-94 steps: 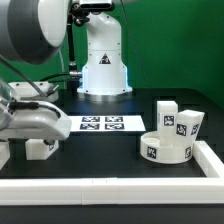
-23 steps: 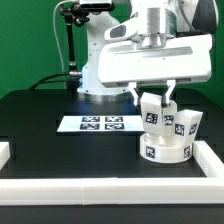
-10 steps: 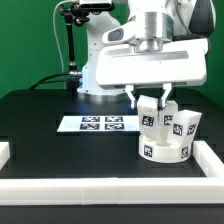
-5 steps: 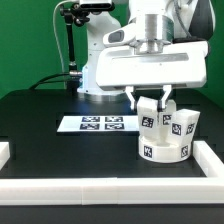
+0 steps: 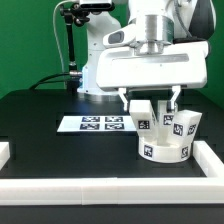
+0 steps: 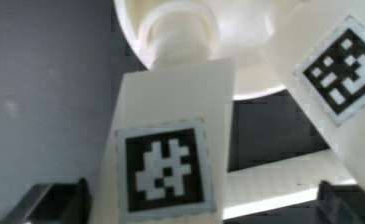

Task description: Assemble stool

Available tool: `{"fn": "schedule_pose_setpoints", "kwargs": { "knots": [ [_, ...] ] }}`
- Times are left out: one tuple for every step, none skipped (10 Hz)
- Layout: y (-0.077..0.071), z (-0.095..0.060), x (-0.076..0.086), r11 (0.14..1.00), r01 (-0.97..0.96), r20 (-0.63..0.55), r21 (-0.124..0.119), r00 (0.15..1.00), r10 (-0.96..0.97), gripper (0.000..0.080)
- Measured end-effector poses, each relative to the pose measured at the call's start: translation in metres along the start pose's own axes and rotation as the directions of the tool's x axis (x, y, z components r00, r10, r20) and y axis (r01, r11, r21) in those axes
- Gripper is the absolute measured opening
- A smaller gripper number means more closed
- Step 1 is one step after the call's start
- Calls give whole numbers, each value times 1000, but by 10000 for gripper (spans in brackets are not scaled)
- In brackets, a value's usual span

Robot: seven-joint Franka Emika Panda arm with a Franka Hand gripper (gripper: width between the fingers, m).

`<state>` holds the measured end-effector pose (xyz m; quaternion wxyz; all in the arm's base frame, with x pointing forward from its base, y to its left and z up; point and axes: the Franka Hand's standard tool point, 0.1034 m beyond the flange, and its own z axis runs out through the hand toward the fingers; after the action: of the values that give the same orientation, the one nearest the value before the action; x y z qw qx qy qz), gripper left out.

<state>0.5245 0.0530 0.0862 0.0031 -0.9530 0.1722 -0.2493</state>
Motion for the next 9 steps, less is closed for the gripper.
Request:
{"fn": "schedule_pose_setpoints", "kwargs": {
  "knots": [
    [-1,0,0,1000,1,1,1,1000,-1,642],
    [-2,-1,-1,1000,-1,13,3,1000,1,642],
    [-2,-1,0,1000,-4,25,5,1000,4,648],
    [0,-1,3,1000,-5,27,3,1000,5,649],
    [3,0,5,1000,1,32,1,1000,-1,649],
    [5,0,7,1000,0,29,-2,1000,0,649],
    [10,0,10,1000,15,27,-7,1000,-14,649],
    [18,1,14,1000,14,25,-14,1000,-14,649],
    [22,1,16,1000,10,24,-18,1000,-10,649]
  ]
}}
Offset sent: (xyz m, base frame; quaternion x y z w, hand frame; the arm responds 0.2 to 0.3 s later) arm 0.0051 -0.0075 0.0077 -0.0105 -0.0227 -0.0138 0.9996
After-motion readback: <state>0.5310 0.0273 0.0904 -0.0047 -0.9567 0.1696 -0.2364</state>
